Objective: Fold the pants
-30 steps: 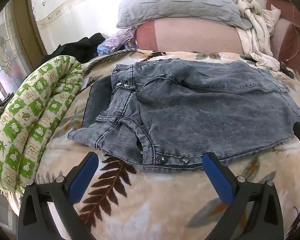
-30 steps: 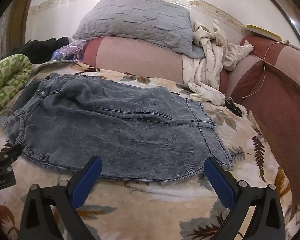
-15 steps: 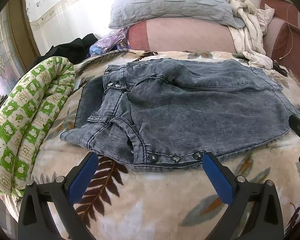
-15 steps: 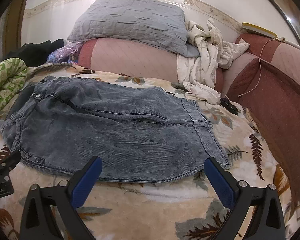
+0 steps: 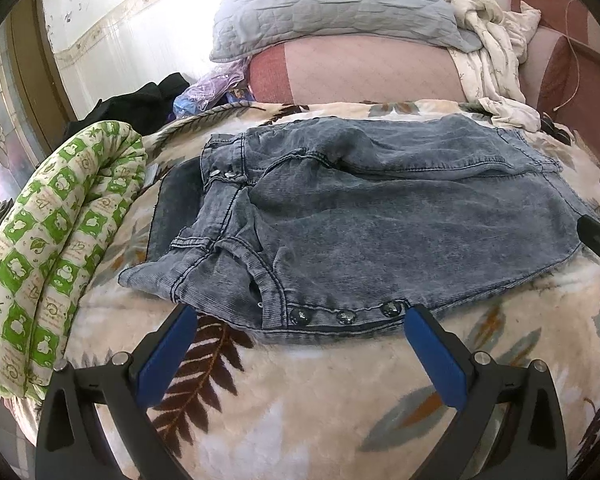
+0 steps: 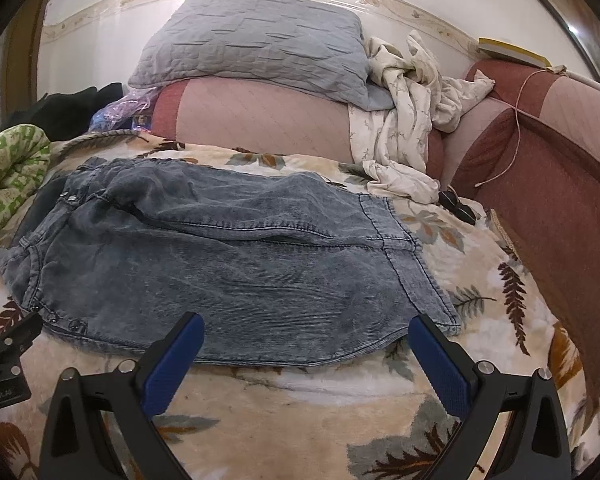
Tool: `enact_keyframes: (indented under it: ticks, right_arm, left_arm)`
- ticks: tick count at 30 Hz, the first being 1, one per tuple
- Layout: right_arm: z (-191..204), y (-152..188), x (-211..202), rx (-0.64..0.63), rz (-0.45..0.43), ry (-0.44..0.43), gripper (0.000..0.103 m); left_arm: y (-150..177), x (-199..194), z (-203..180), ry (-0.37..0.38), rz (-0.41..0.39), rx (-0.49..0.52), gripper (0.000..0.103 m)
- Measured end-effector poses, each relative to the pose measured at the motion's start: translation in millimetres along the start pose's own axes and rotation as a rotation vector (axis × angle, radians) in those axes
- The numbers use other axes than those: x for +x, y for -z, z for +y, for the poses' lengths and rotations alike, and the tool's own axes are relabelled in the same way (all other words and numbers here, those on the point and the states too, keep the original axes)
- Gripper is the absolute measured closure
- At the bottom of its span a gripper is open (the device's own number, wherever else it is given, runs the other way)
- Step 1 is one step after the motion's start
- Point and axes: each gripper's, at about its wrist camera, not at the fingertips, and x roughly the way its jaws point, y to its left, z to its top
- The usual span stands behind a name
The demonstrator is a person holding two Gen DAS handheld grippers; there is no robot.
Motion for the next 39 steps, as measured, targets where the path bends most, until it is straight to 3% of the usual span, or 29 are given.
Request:
enact_keyframes:
  ticks: [18, 28, 35, 39]
  right_arm:
    - [-16.3, 1.7, 4.9, 0.019, 0.007, 0.013, 0.0]
    - [-49.6, 3.1, 38.3, 0.042, 0.064, 0.092, 0.0]
    - [-57.3, -9.0, 46.8, 0.079, 0.059, 0.071, 0.0]
    - [-67.5, -19.6, 62.7, 0.126, 0.085, 0.018, 0.0]
  left_arm:
    - [-8.1, 2.4, 12.8, -0.024, -0.004, -0.003, 0.0]
    - [-51.3, 20.6, 52.8, -0.171, -0.043, -0.063, 0.0]
    - [-51.8, 37.3, 59.3, -0.183, -0.009, -0.048, 0.0]
    - [-55.6, 49.9, 67.3, -0.193, 0.007, -0.035, 0.0]
